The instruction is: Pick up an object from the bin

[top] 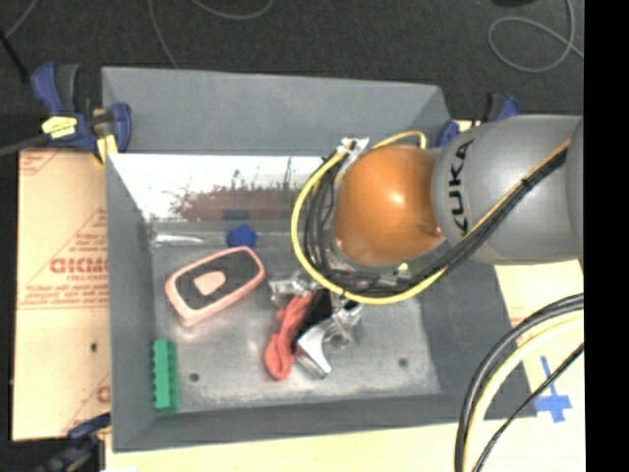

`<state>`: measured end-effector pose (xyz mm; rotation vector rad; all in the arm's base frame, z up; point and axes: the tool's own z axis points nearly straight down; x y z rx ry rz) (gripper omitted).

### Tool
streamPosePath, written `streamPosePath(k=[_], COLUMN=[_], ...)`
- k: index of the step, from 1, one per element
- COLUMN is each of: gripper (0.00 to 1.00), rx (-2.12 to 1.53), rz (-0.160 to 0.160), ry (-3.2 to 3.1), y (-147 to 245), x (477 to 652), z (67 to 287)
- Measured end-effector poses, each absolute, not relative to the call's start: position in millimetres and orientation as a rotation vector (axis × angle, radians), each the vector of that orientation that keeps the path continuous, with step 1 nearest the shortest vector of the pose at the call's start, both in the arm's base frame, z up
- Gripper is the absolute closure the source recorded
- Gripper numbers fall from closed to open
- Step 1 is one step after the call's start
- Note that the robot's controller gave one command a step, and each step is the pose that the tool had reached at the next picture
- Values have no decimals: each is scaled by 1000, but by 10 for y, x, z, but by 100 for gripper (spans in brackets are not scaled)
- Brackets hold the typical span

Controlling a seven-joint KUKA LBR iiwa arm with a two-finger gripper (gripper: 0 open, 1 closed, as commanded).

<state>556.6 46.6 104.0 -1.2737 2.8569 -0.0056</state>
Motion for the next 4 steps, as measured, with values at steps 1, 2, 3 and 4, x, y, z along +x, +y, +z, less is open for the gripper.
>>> streamPosePath(k=[1,2,3,4], gripper=[0,100,100,100], rx=[-1315,-1422,-1421,-1442], rz=[-8,-4,-4,1], ry=[2835,2787,2787,2786], y=[411,567,567,576], x=[5703,5861,5861,5852], z=[908,973,973,1153])
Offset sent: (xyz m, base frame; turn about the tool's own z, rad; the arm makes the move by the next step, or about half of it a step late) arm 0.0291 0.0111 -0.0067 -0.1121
